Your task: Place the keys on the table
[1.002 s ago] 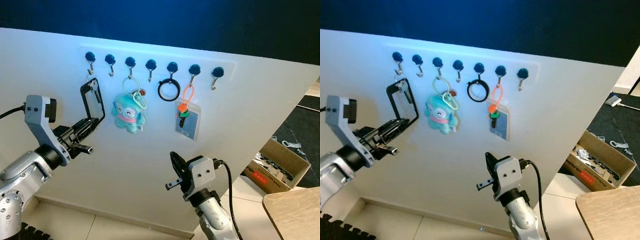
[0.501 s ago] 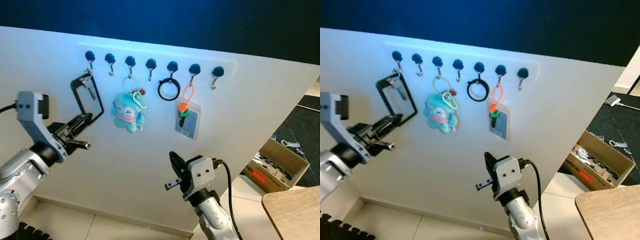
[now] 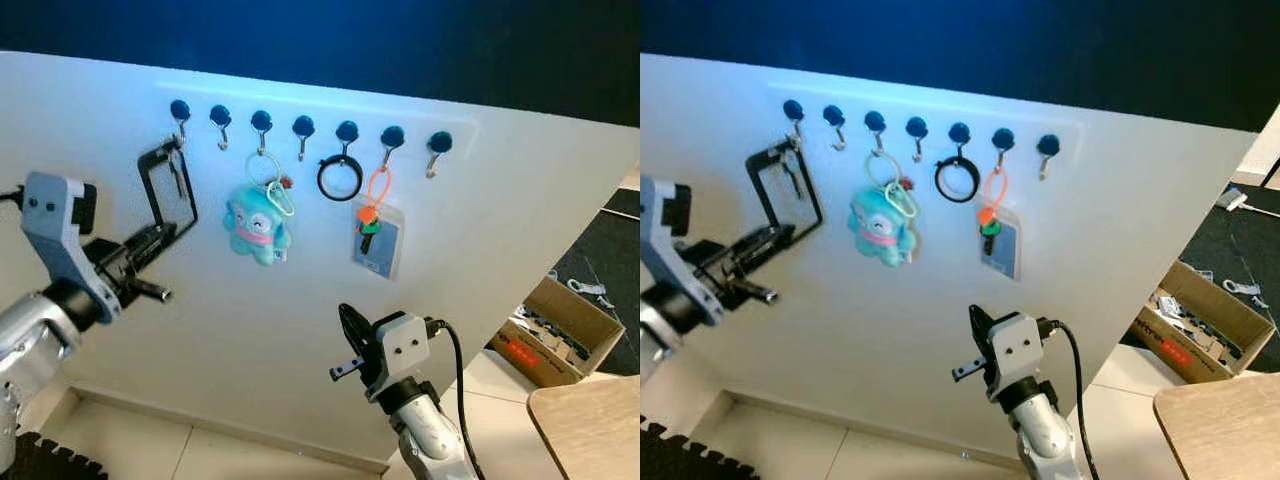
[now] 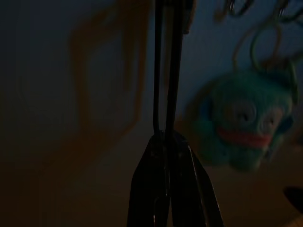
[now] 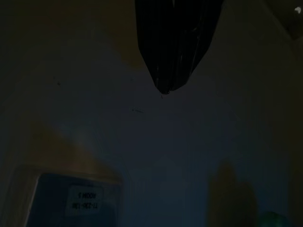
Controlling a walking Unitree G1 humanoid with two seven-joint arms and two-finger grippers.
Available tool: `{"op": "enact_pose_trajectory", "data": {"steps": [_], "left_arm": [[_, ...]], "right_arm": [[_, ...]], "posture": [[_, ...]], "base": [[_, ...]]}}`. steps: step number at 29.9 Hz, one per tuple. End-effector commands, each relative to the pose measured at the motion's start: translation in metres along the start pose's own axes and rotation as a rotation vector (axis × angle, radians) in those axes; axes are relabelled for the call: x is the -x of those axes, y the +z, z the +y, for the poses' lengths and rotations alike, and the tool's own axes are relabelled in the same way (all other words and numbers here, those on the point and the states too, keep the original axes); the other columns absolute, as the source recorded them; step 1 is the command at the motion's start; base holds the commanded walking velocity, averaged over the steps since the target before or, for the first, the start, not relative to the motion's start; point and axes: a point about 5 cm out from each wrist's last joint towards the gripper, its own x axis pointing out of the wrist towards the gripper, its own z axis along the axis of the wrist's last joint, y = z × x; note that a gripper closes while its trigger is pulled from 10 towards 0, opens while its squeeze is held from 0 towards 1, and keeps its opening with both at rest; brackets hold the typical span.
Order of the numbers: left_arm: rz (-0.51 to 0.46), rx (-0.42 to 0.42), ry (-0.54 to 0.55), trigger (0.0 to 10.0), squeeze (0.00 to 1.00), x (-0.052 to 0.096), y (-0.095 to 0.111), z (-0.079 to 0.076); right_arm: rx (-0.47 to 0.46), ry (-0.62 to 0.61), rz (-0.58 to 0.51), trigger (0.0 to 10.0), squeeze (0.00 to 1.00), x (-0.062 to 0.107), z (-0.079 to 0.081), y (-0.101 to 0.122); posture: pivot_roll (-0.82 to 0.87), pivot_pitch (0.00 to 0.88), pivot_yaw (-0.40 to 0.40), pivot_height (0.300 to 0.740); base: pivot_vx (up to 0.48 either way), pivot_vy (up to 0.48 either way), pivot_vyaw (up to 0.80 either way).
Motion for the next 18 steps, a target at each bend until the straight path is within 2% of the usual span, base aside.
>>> {"op": "enact_pose_trajectory", "data": {"steps": [1,8,10,15,17,18], "left_arm": [[-0.042,-0.020,0.053,10.0,0.00,0.001,0.009,0.007],[-0.107,-0.025,0.077,10.0,0.00,-0.002,0.019,0.008],[-0.118,-0.044,0.059,10.0,0.00,-0.005,0.021,0.002],[-0.165,-0.025,0.068,10.0,0.00,-0.007,0.027,0.001],[-0.196,-0.003,0.044,10.0,0.00,-0.006,0.032,-0.002],[-0.215,0.004,-0.013,10.0,0.00,-0.005,0.035,-0.009]], "right_arm": [[-0.007,-0.001,0.019,10.0,0.00,0.003,0.000,-0.004],[-0.007,0.000,0.020,10.0,0.00,0.004,0.000,-0.003],[-0.007,0.002,0.020,10.0,0.00,0.004,0.000,-0.004],[-0.007,0.003,0.020,10.0,0.00,0.004,0.000,-0.003],[-0.007,0.003,0.020,10.0,0.00,0.004,0.000,-0.003],[-0.007,0.003,0.020,10.0,0.00,0.004,0.000,-0.003]], "posture": [[0.24,0.157,-0.018,0.740],[0.24,0.160,-0.020,0.740],[0.24,0.162,-0.021,0.740],[0.24,0.163,-0.021,0.740],[0.24,0.163,-0.021,0.740],[0.24,0.165,-0.024,0.740]], "base": [[0.000,0.000,0.00],[0.000,0.000,0.00],[0.000,0.000,0.00],[0.000,0.000,0.00],[0.000,0.000,0.00],[0.000,0.000,0.00]]}}
